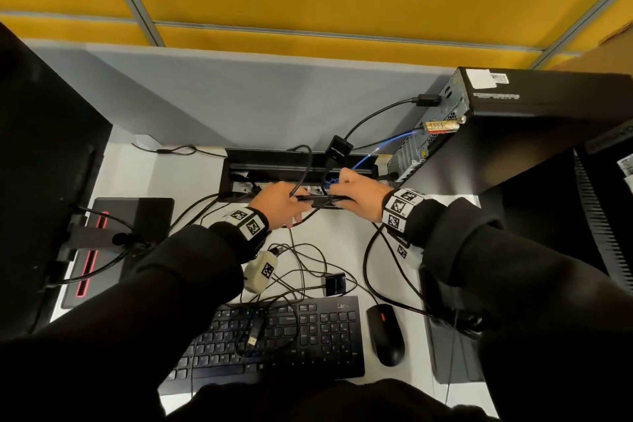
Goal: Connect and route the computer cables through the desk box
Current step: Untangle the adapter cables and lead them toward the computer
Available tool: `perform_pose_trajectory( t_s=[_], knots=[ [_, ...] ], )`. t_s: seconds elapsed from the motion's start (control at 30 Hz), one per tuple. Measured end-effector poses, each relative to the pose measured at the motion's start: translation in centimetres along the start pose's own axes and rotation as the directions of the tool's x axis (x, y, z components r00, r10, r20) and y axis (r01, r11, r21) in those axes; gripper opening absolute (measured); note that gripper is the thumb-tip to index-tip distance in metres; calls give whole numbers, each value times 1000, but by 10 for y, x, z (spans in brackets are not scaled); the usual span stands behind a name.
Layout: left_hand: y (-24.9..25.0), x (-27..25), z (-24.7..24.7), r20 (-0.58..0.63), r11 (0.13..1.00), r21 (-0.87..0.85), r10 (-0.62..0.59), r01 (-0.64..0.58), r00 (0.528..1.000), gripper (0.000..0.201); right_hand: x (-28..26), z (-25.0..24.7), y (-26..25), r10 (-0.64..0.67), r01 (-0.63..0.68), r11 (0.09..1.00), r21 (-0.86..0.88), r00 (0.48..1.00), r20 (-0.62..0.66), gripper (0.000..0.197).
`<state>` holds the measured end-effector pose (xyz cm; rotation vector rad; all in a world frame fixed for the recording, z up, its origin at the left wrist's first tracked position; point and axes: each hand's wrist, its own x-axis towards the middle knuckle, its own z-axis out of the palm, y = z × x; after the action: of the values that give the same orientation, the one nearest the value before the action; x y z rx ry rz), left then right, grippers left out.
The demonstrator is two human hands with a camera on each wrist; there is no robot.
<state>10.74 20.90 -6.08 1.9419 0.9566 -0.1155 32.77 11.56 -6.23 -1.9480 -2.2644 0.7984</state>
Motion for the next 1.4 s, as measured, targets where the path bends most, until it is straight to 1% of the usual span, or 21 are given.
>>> perform_pose_trajectory(
  t_s=[0.03,0.1,0.23,0.3,0.37,0.43,0.5,0.63,0.73,0.83,0.9,0.97,1.0,1.03,1.1,1.13,1.2,1.27,1.3,1.33,1.4],
  knots=[
    [0,3,-1,-54,999,31,-8,10,999,11,1,1,2,16,-15,1000,24,999,-31,23],
    [-2,11,-2,-120,995,94,-4,15,993,16,5,6,6,88,-77,992,95,990,-112,25],
    [-7,19,-9,-185,960,274,109,-55,977,32,17,28,6,280,-209,939,273,926,-252,24],
    [-12,22,-10,-216,931,355,167,-82,962,44,21,36,2,338,-207,905,371,880,-334,22],
    [-17,24,-10,-240,879,469,218,-83,946,54,24,42,1,338,-162,895,416,854,-395,21],
    [-20,25,-9,-239,818,573,225,-50,945,52,26,46,1,296,-119,905,407,866,-404,21],
    [-22,26,-8,-239,794,607,224,-35,945,42,30,49,1,278,-107,908,405,878,-389,22],
    [-24,31,-5,-242,733,679,176,37,954,34,47,56,6,337,-218,892,397,905,-260,27],
    [-27,38,3,-210,678,731,119,75,971,33,53,66,8,362,-280,901,331,905,-222,27],
    [-29,48,14,-185,696,713,66,87,981,31,53,70,11,417,-372,897,240,892,-175,28],
    [-28,54,18,-187,755,649,35,97,982,32,54,71,17,482,-461,873,159,866,-132,28],
    [-29,60,17,-196,829,550,10,101,981,45,56,71,22,559,-555,829,74,826,-67,29],
    [-31,63,16,-193,864,495,-1,98,981,49,57,70,23,581,-579,814,48,813,-39,30],
    [-33,64,14,-185,892,443,-8,90,983,46,58,71,25,594,-593,805,34,805,-18,31],
    [-39,64,10,-189,941,321,-45,106,981,23,63,71,27,601,-601,799,30,799,19,32],
    [-43,63,7,-208,962,240,-80,130,975,23,65,70,28,596,-597,802,27,802,40,33],
    [-47,59,2,-275,979,63,-168,192,947,39,68,67,31,574,-578,816,15,813,92,37],
    [-49,54,-3,-361,970,-112,-240,214,901,49,67,66,34,531,-534,845,-15,836,141,39],
    [-49,49,-5,-395,966,-147,-254,212,883,53,65,68,36,502,-505,863,-29,849,166,40],
    [-50,44,-7,-409,969,-123,-245,213,879,56,62,70,38,478,-479,877,-39,859,184,40],
    [-53,35,-8,-398,972,41,-197,232,896,66,56,75,40,465,-466,884,-27,873,146,37]
  ],
)
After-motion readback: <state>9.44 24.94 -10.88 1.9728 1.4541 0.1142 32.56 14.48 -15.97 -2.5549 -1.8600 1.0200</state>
